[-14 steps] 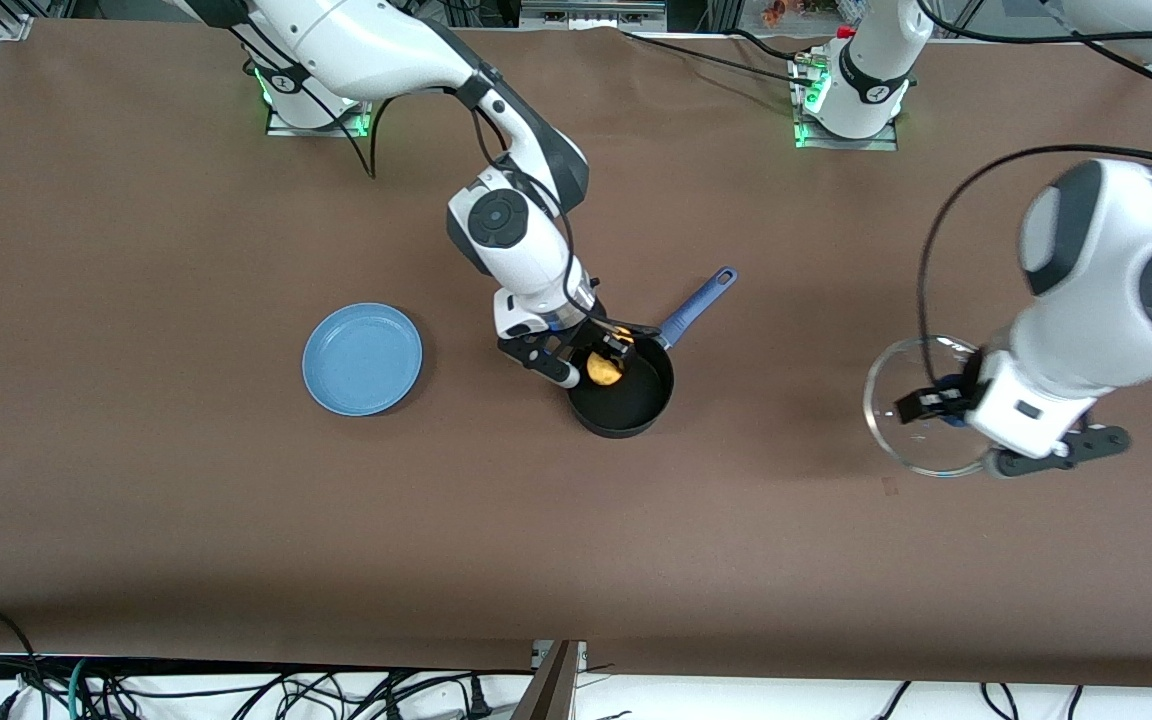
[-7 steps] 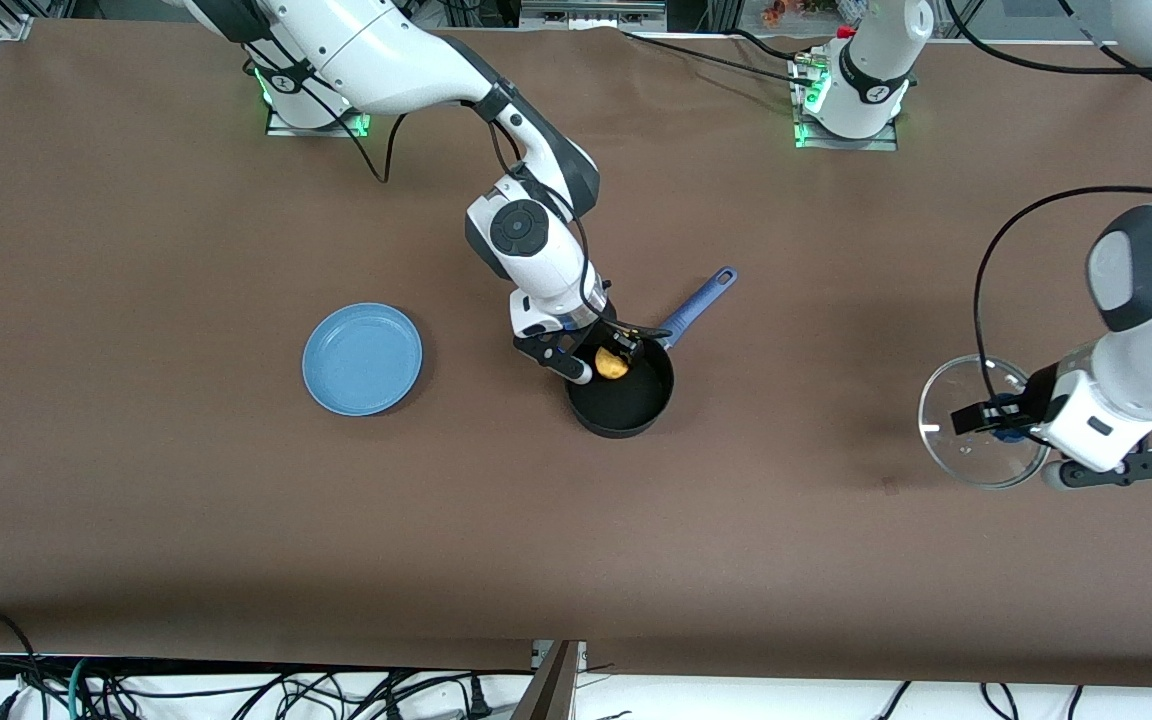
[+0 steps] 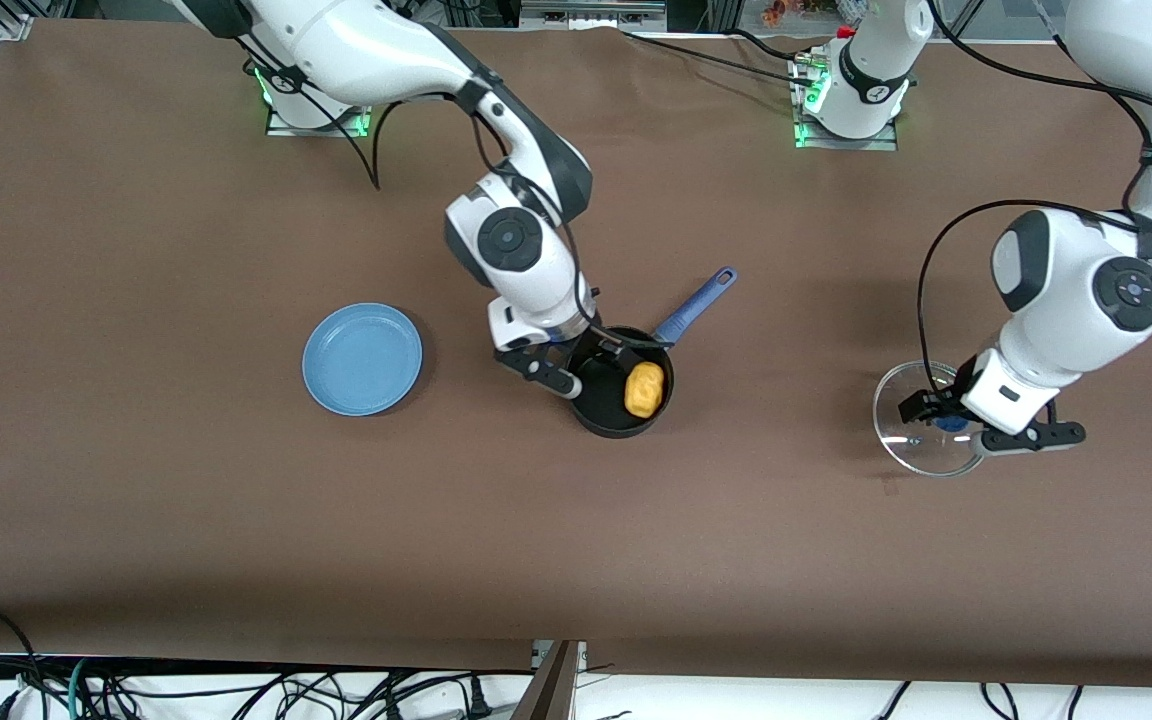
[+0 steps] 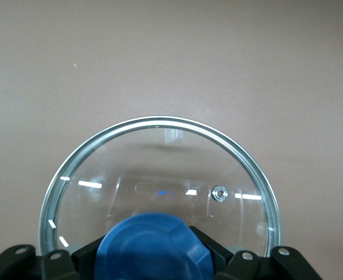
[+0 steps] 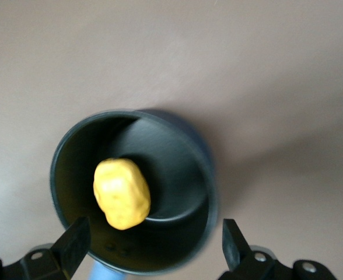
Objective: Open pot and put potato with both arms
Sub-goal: 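Release the potato with the right gripper while the left gripper lowers the lid, then open the left gripper off the lid knob and raise it away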
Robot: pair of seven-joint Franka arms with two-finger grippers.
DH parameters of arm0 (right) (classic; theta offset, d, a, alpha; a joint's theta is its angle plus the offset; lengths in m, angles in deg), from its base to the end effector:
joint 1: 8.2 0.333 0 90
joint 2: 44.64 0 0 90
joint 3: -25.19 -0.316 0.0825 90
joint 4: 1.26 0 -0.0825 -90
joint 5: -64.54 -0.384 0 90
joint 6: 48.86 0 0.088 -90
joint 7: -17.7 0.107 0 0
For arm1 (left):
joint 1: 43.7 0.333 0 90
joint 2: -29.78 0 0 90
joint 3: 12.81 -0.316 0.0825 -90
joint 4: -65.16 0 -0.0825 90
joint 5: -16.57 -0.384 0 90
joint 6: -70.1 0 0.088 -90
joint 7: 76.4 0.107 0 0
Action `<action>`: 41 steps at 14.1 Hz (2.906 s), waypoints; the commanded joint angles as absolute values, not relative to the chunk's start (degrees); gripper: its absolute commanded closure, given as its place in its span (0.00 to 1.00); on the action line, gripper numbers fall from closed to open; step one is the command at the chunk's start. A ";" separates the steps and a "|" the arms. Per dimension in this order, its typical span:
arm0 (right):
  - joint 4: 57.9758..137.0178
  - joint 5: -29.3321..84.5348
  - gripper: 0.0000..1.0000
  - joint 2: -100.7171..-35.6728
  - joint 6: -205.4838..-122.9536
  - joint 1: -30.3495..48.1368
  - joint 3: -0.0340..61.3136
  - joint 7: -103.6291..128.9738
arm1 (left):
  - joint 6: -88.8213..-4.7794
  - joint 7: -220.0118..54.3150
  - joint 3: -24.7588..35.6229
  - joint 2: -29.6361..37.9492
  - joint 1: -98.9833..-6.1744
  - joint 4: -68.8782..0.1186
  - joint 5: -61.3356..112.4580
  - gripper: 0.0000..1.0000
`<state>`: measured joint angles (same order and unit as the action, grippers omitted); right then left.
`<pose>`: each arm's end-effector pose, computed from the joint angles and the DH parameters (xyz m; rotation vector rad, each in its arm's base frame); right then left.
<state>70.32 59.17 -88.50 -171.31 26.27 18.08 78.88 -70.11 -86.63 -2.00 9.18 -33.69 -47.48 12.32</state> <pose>0.5832 0.4892 0.3213 -2.8712 0.6230 0.0740 0.6252 -0.0031 0.3050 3.1026 0.1968 0.1981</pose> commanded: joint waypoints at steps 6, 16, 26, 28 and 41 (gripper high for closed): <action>65.71 64.97 0.00 -78.94 -144.33 12.91 18.95 41.21 | -87.99 -85.27 -1.64 10.19 -32.72 -61.48 13.23 0.75; 74.04 67.42 0.00 -61.18 -135.79 -2.05 18.60 19.99 | -92.85 -85.10 -2.17 4.91 -31.14 -62.81 8.77 0.75; 77.93 68.49 0.00 -53.26 -133.06 -7.06 18.77 15.95 | -92.50 -85.45 -2.87 5.25 -30.70 -62.37 5.85 0.39; 77.75 68.49 0.00 -53.34 -133.06 -7.06 18.77 16.03 | -92.41 -85.45 -2.87 5.43 -30.70 -62.11 5.85 0.31; 77.75 69.02 0.00 -54.14 -133.41 -6.80 18.77 16.21 | -54.93 -87.29 -0.68 12.02 -31.49 -38.06 6.81 0.27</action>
<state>77.31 68.14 -54.60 -133.28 -6.37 19.47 16.97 -62.94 -86.56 -1.12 12.27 -31.23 -44.48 6.87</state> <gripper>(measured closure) 0.000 0.273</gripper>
